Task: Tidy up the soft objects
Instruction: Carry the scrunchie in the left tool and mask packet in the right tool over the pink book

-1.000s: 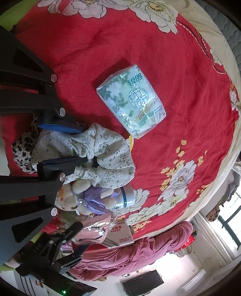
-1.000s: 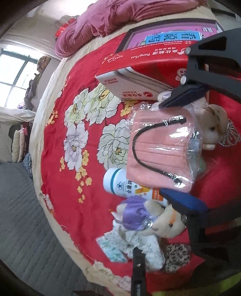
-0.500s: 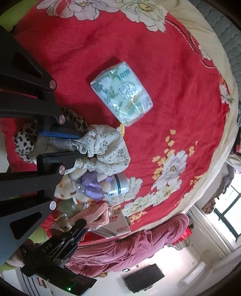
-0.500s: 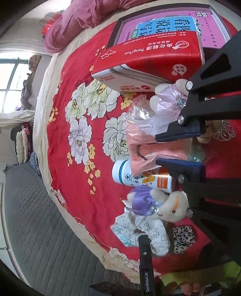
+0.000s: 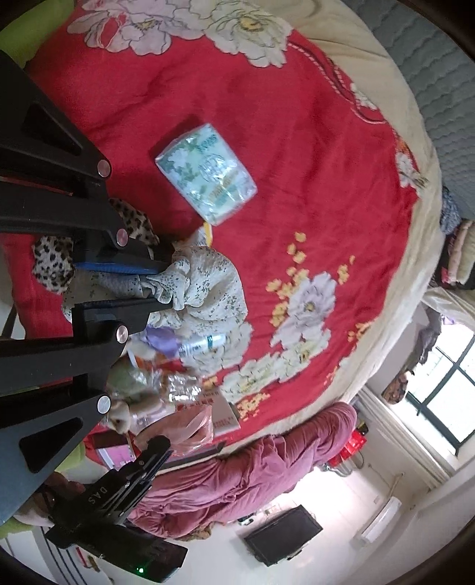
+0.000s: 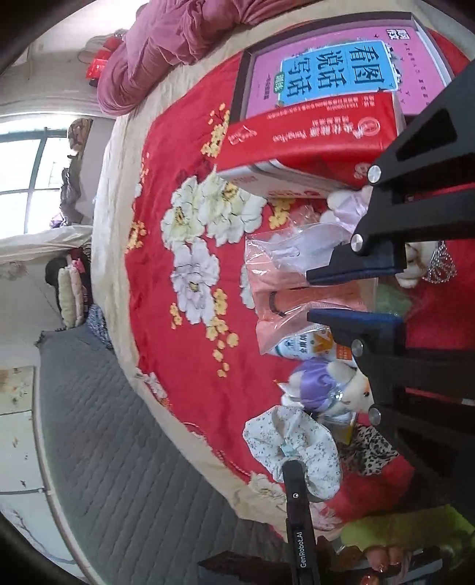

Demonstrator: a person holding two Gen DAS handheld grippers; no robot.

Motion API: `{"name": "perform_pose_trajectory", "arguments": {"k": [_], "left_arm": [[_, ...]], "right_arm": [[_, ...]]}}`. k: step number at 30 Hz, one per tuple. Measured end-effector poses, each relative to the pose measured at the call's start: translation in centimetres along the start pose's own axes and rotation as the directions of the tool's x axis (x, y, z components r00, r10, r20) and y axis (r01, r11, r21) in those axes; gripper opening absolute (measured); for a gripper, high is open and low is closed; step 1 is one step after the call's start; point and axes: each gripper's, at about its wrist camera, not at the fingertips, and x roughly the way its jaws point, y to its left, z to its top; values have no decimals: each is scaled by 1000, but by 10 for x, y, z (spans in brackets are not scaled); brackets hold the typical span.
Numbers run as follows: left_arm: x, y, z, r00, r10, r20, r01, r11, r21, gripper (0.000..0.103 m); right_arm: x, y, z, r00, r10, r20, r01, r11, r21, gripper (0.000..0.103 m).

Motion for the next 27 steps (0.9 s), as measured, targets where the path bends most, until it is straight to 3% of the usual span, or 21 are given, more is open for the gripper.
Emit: {"name": "perform_pose_trajectory", "arguments": {"k": [6, 14, 27], "left_arm": [[-17, -29, 6, 999, -29, 25, 28, 998, 48, 11], [-29, -99, 8, 996, -85, 41, 78, 985, 153, 11], [-15, -249, -4, 978, -206, -13, 198, 915, 351, 11]], "right_arm": [[-29, -13, 6, 999, -8, 50, 7, 999, 33, 15], [-81, -57, 8, 989, -68, 131, 53, 992, 118, 15], [-169, -158, -12, 944, -251, 213, 186, 941, 283, 15]]}}
